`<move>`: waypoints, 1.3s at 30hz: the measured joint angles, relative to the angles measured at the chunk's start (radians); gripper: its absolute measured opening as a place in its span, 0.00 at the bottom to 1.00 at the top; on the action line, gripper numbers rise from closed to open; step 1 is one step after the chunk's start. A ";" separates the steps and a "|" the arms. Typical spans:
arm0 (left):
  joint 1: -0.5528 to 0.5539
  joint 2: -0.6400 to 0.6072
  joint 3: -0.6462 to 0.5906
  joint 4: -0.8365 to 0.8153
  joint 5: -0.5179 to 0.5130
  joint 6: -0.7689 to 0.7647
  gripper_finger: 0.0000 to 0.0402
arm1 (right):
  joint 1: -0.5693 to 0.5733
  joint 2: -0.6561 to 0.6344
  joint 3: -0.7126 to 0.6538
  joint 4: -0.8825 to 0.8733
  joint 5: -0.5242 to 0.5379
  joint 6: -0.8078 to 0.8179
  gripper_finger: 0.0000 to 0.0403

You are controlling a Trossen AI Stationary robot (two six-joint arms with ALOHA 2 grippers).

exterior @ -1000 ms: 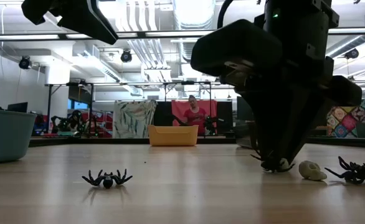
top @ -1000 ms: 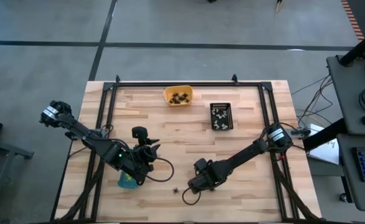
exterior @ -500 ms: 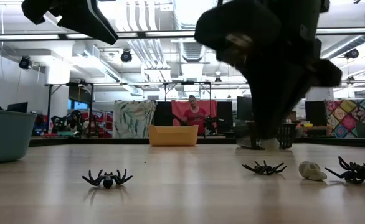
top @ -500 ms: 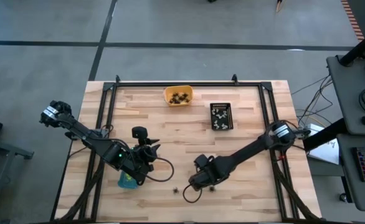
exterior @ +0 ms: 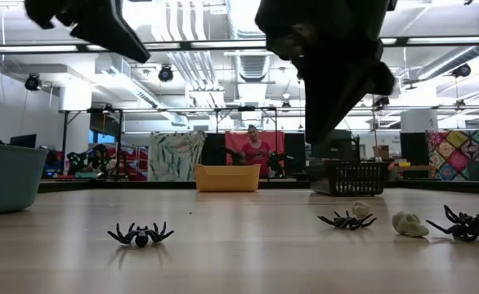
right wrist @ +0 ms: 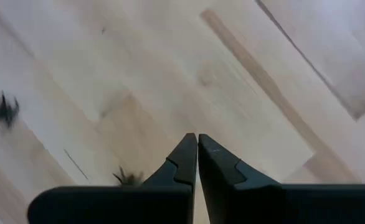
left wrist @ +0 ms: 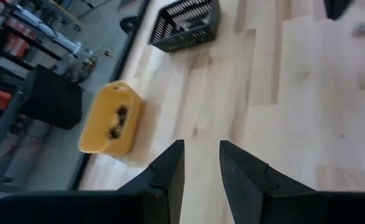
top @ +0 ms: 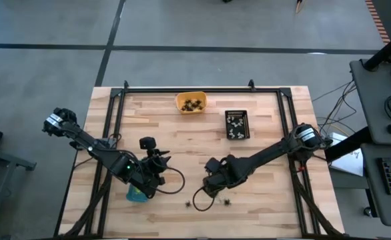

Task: Sort Halloween decoration
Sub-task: Put the white skull toy into the black bin

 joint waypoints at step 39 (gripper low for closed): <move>-0.060 0.000 -0.050 0.077 0.085 -0.254 0.21 | 0.059 0.000 -0.166 0.152 -0.080 -0.965 0.31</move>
